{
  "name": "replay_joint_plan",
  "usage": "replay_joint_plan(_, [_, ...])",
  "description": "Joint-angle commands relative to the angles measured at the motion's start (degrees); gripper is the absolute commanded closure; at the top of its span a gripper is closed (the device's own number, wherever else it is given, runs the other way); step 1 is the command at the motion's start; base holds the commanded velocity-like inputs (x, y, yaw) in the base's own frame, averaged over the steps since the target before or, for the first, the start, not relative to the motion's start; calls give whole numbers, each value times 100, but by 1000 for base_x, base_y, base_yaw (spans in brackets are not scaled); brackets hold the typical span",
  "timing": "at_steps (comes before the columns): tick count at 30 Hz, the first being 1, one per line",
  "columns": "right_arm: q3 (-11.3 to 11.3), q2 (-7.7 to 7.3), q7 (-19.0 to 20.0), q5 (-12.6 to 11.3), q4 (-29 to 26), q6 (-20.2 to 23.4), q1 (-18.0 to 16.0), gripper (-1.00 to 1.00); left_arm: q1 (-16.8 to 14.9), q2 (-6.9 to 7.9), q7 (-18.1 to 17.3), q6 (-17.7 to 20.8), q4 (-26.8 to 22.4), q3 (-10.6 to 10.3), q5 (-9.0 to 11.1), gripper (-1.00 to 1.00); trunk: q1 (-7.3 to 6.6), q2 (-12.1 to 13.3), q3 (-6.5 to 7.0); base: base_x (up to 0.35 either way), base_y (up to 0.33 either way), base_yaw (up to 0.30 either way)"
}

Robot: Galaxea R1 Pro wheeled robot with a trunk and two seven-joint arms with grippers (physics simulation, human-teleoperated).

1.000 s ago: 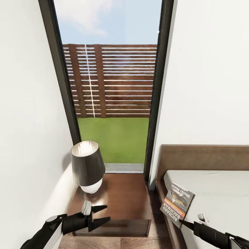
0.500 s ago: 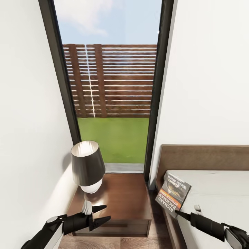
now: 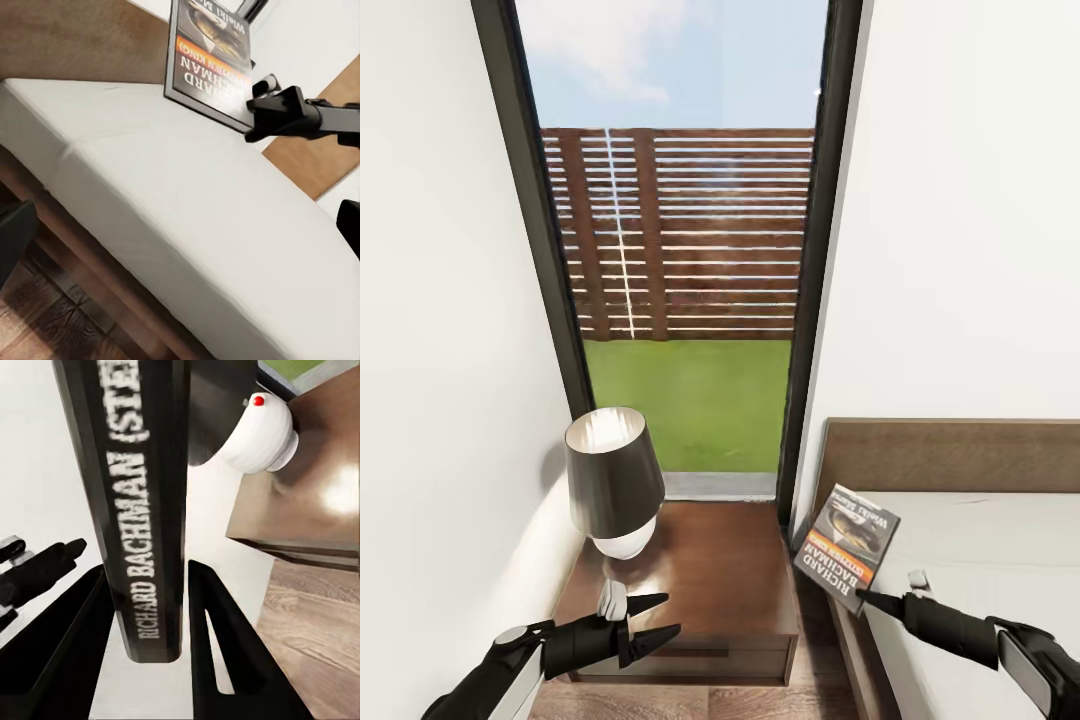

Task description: In the bedroom, move the book from the bed onto either nightstand, and place the two sandals side by side next to the bed.

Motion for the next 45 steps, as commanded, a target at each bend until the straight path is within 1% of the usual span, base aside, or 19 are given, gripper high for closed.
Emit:
replay_joint_plan(1, [38,-6,80,-50,-59,247,-5,100,-5,8,-5,60,-1,-24,60,-100,1,-6,-8,0,0,0])
replay_joint_plan(4, [32,-1,175,-48,-162,640,-5,100,-5,8,-5,59,-1,-27,61,-100,1,-6,-8,0,0,0])
replay_joint_plan(7, [33,13,200,-48,-205,870,-5,100,-5,8,-5,56,-1,-27,58,-100,1,-6,-8,0,0,0])
replay_joint_plan(8, [36,29,197,-48,-228,970,-7,100,-5,8,-5,54,-1,-28,57,-100,1,-6,-8,0,0,0])
replay_joint_plan(9, [39,112,184,-48,-312,1152,-10,100,-5,8,-5,52,-1,-28,58,-100,1,-6,-8,0,0,0])
replay_joint_plan(10, [40,245,176,-48,-395,1293,-11,100,-5,8,-5,51,-1,-28,57,-100,1,-6,-8,0,0,0])
replay_joint_plan(11, [41,695,167,-45,-576,1698,-13,100,-5,8,-5,51,-1,-28,59,-100,1,-6,-8,0,0,0])
replay_joint_plan(12, [41,870,163,-40,-614,1823,-13,100,-5,8,-5,51,-1,-25,60,-100,1,-6,-8,0,0,0])
replay_joint_plan(15, [42,1222,149,-37,-670,2018,-28,100,-5,8,1,50,-1,-20,58,-100,1,-6,-8,0,0,0])
replay_joint_plan(16, [42,1259,141,-41,-674,2033,-34,100,-5,8,14,50,0,-20,58,-100,1,-6,-8,0,0,0])
replay_joint_plan(17, [42,1381,109,-42,-673,2047,-43,100,-5,8,80,50,0,-21,60,-100,1,-6,-8,0,0,0])
replay_joint_plan(18, [42,1788,-122,-40,-667,2057,-53,100,-5,8,235,50,-1,-25,61,-100,1,-6,-8,0,0,0])
replay_joint_plan(19, [42,1865,-192,-40,-666,2057,-54,100,-5,8,264,50,-1,-26,61,-100,1,-6,-8,0,0,0])
replay_joint_plan(20, [42,2033,-406,-41,-665,2058,-56,100,-5,6,336,50,-1,-27,62,-100,1,-6,-8,0,0,0])
replay_joint_plan(21, [42,2097,-515,-44,-667,2058,-56,100,-5,7,365,50,-1,-29,62,-100,1,-6,-8,0,0,0])
replay_joint_plan(27, [40,2229,-705,-48,-672,2052,-58,100,-5,7,407,50,-1,-32,62,-100,1,-6,-8,0,0,0])
replay_joint_plan(34, [-5,2231,-724,-48,-660,2013,-58,100,-5,-1,416,50,-1,-37,62,-100,1,-6,-8,28,0,0])
replay_joint_plan(38, [-457,2236,-735,-41,-641,1992,-58,100,1,-1,408,50,-1,-37,66,-100,1,-6,-8,267,0,0])
replay_joint_plan(45, [-567,2237,-742,-39,-617,1983,-58,100,4,6,208,70,-1,-23,99,-100,1,-6,-8,110,0,0])
